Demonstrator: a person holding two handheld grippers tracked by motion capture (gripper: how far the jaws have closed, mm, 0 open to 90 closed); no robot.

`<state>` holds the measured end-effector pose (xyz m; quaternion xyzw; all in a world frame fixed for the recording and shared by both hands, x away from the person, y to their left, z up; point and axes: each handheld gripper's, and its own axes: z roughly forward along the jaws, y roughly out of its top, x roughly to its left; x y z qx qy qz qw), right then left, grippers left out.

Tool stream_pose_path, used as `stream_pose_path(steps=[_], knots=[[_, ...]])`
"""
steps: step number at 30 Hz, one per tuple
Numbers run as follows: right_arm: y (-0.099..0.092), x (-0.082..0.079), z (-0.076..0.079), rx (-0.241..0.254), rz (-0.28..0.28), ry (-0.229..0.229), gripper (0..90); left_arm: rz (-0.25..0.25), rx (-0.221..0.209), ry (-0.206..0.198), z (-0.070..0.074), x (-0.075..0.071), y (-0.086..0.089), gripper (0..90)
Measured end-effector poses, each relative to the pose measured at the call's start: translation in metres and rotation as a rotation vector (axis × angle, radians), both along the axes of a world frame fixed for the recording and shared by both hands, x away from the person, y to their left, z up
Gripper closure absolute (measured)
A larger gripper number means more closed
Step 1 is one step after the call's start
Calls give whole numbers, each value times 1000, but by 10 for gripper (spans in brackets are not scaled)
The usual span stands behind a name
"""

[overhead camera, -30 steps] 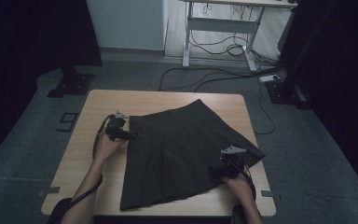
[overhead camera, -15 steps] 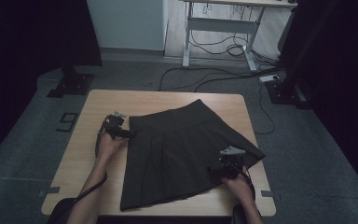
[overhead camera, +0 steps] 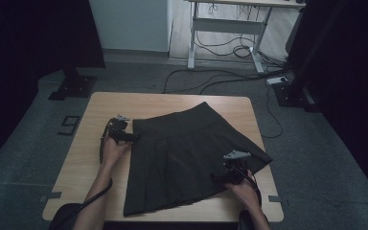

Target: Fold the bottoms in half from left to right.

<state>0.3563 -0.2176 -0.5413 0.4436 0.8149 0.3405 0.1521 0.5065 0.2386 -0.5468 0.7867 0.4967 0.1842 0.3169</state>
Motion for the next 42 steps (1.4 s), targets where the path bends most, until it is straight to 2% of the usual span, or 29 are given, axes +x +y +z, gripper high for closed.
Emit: stream_pose_path(steps=[1,2,3,4,5,6,11,14,15,17,23,28,29,30,31,32,33,34,37,42], knots=[[7,-2,4,-3,27,2,0,1,0,0,0,0,0,83],[7,-2,4,-3,27,2,0,2,0,0,0,0,0,83],[15,-3,10,2,61,5,0,3,0,0,0,0,0,82],[15,-3,10,2,61,5,0,4,1,0,0,0,0,82],[24,-4,16,2,96,1,0,20,3,4,0,0,0,72],[24,-4,16,2,96,1,0,20,3,4,0,0,0,62],[55,-8,32,15,198,-14,0,43,7,10,0,1,0,40],[69,-10,37,23,244,-9,0,44,8,10,0,1,1,37],[80,-12,39,26,285,-7,0,44,7,11,0,1,1,36],[84,-13,40,28,298,-4,0,45,6,10,-1,1,0,36],[122,-21,46,29,408,3,0,45,7,9,-1,1,1,36],[157,-31,46,24,509,10,0,47,5,10,0,1,0,36],[171,-36,47,20,546,10,0,46,5,10,0,1,0,36],[171,-36,47,20,546,10,0,46,5,10,0,1,0,36],[183,-40,46,20,585,13,2,47,5,10,0,1,0,36],[183,-40,46,20,585,13,2,47,5,10,0,1,0,36],[195,-45,45,15,620,20,4,47,5,10,0,1,0,36],[195,-45,45,15,620,20,4,47,5,10,0,1,0,36],[209,-51,38,2,670,34,8,50,5,10,0,1,1,37],[222,-59,19,-27,724,78,45,52,5,12,-1,1,1,30]])
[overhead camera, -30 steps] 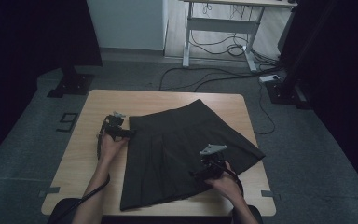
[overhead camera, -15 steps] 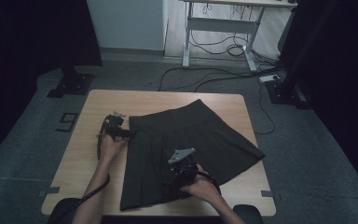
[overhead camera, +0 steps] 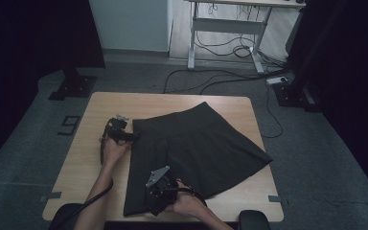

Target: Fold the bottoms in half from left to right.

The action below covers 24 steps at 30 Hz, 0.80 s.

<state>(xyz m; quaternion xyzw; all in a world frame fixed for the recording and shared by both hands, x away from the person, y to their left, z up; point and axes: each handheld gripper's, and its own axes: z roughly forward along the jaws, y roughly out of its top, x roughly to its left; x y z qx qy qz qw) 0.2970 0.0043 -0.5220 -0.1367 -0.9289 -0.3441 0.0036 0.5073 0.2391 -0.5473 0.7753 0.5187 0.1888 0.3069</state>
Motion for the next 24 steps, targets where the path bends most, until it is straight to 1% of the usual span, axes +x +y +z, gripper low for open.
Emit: stream_pose_path(steps=[2,3,5,6,7,8,9,10,11,12,13,14,15,16,17,19,21,22,23,24], knots=[[1,-1,-5,-10,5,5,49,1,1,6,0,0,0,9],[2,-1,-11,-29,20,5,63,-2,2,8,0,1,-1,0],[2,-2,-13,-36,22,8,66,-3,3,8,0,1,0,0],[2,-2,-15,-38,27,-2,57,-3,4,8,0,1,-1,0],[3,-3,-15,-50,33,-22,102,-8,5,6,0,1,-1,4],[3,-3,-15,-50,33,-22,102,-8,5,6,0,1,-1,13],[3,-3,-14,-59,36,-38,128,-17,2,2,0,1,-1,13],[4,-4,-14,-82,51,-68,134,-23,1,-2,0,0,-1,30],[5,-6,-14,-94,61,-87,134,-31,0,-6,0,0,-1,45],[6,-8,-14,-107,72,-104,140,-39,-2,-12,0,-1,-1,68],[7,-8,-13,-117,65,-102,154,-50,-6,-18,1,-1,-1,129],[7,-8,-13,-117,65,-102,154,-59,-9,-23,1,-2,-1,129],[7,-9,-11,-122,64,-102,228,-69,-14,-30,1,-3,-2,195],[7,-9,-11,-122,64,-102,228,-73,-15,-33,1,-3,-2,195],[7,-9,-10,-120,60,-101,273,-81,-21,-39,1,-4,-3,221],[4,-7,-8,-114,35,-105,404,-96,-31,-48,2,-6,-5,313],[2,-5,-8,-101,17,-107,491,-101,-42,-53,2,-7,-7,410],[1,-4,-8,-98,12,-109,537,-103,-49,-55,2,-8,-8,468],[0,-2,-7,-95,0,-116,626,-110,-58,-53,2,-8,-10,565],[0,-2,-7,-95,0,-116,626,-110,-58,-53,2,-8,-10,585]])
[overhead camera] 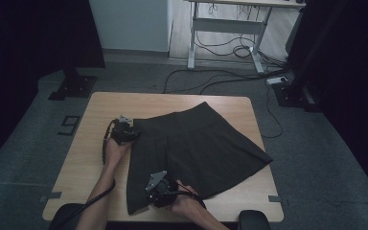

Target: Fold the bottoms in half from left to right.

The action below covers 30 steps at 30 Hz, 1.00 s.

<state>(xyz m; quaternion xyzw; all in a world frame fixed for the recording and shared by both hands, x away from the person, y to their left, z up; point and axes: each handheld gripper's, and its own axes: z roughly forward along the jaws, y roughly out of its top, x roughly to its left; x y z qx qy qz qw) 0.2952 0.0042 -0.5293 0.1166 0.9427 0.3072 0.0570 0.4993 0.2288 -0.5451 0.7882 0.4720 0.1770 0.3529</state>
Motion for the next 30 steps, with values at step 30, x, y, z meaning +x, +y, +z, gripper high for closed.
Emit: stream_pose_path(steps=[30], knots=[[55,-14,1,15,116,53,796,-19,37,34,6,-38,57,857]])
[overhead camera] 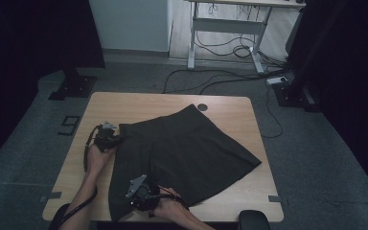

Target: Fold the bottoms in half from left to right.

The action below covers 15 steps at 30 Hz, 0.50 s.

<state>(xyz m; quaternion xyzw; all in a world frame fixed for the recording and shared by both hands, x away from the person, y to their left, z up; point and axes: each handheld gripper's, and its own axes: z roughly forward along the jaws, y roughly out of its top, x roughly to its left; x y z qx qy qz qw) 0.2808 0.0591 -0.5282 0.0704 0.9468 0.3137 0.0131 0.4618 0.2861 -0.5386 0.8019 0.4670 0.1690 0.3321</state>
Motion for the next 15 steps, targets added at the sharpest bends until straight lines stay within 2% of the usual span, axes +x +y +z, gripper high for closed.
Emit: stream_pose_path(steps=[1,6,9,11,14,15], knots=[[7,-3,0,3,15,4,796,7,15,3,1,-6,8,857],[21,-8,-1,14,45,18,796,22,51,13,4,-17,23,857],[31,-13,-1,18,63,15,796,42,27,23,4,-23,35,857],[34,-18,0,14,64,-7,799,50,21,22,3,-25,37,857],[33,-23,3,15,75,-31,813,44,62,12,8,-25,33,865],[29,-25,9,24,69,-48,815,45,63,-1,10,-25,32,868]])
